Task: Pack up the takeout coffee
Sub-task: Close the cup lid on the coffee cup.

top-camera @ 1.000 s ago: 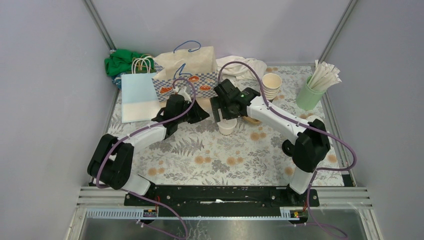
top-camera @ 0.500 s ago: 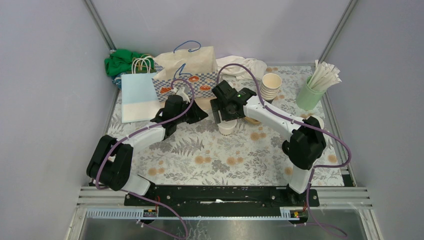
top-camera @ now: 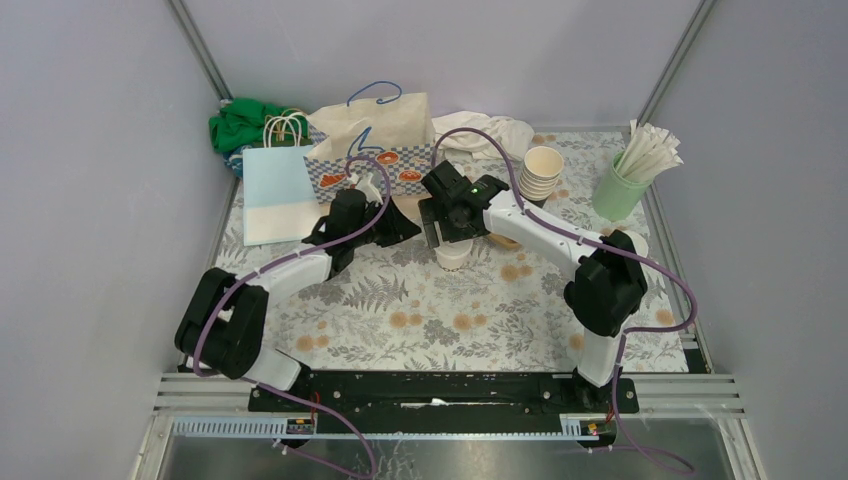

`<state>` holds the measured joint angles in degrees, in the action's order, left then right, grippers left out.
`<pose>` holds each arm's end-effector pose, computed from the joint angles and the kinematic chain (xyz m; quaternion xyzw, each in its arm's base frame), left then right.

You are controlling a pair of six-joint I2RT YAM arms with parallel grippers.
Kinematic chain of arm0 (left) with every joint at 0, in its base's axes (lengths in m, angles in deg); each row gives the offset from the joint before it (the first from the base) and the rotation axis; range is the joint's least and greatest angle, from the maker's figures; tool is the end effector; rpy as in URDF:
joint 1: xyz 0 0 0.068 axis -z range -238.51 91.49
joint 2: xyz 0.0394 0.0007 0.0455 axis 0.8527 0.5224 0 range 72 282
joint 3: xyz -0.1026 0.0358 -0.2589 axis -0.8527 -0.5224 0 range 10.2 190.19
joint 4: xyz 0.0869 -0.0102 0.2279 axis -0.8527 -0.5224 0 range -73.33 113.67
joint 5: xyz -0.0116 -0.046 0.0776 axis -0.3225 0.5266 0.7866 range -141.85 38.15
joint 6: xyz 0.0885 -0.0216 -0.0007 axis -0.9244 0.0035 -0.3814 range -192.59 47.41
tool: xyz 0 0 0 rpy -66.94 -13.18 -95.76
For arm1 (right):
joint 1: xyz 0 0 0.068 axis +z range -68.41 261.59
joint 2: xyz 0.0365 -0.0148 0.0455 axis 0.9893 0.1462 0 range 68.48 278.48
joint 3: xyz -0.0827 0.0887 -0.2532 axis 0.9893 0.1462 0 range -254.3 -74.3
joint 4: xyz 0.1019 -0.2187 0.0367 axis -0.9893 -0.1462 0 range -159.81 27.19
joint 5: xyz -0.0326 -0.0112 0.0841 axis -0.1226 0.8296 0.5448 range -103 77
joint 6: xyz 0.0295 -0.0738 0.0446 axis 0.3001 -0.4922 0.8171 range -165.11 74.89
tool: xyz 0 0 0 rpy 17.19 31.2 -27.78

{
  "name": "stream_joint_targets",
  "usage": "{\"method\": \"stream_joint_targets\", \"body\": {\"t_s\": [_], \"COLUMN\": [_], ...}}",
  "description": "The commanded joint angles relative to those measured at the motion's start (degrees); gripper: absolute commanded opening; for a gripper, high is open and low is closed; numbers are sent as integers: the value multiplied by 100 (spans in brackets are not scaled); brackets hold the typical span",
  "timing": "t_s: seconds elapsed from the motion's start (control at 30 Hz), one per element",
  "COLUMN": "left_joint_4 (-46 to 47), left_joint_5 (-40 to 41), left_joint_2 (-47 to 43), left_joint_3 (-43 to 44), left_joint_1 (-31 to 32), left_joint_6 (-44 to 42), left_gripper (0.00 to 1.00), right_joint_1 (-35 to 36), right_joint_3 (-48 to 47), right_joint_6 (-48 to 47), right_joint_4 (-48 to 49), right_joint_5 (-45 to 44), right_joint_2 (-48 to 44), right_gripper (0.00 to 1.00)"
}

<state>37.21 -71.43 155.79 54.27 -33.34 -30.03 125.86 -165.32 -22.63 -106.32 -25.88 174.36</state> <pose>0.2948 -0.1687 0.2191 -0.0377 0.8405 -0.4101 0.3522 0.3056 0.2726 0.2445 -0.1506 0.9446 0.0589 0.2856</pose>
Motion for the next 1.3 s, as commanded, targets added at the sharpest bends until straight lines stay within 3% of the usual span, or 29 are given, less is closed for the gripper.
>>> {"method": "stream_joint_targets", "body": {"t_s": [0.0,0.37,0.77,0.97,1.27], "left_joint_4": [540,975,1520,1620,1478], "left_joint_5": [-513,-1252,-1208,-1343,-1307], "left_joint_2": [170,682,505,742,1026], "left_joint_3": [23,107,-135,-44,-3], "left_joint_1": [-31,14,-12,-12,-12], "left_joint_6": [58,312,569,677,626], "left_gripper": [25,30,41,40,26], "right_joint_1": [71,72,67,69,62], "right_joint_3": [-188,-60,72,172,281], "right_joint_6": [-42,-134,-183,-183,-163], "right_joint_4": [-149,-69,32,171,278], "right_joint_5": [-15,132,242,314,364], "right_joint_2": [81,95,16,-42,-68], "right_gripper": [89,89,87,86,85]}}
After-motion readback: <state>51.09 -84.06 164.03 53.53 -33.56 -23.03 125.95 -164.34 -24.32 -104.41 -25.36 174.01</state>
